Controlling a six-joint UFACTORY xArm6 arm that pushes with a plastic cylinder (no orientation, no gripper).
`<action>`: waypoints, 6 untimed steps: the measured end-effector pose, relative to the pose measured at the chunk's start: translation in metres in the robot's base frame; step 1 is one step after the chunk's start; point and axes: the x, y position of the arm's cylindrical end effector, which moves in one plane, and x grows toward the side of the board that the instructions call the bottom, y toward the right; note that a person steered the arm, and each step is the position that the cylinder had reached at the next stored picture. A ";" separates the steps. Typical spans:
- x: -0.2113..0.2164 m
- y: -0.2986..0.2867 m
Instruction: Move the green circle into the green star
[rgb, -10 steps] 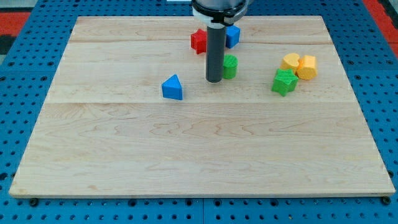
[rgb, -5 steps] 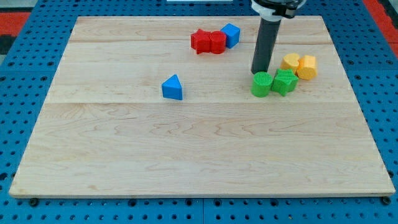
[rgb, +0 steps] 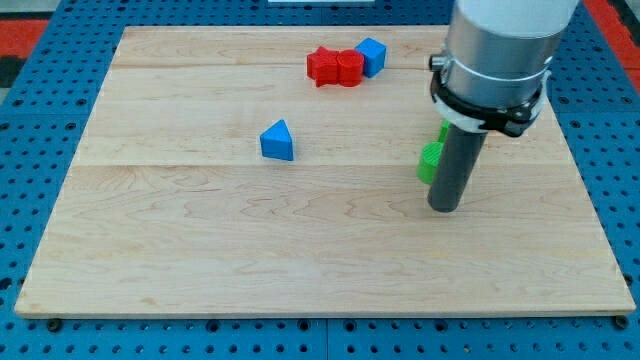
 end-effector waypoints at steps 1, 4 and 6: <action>-0.025 -0.009; 0.009 -0.054; -0.037 -0.107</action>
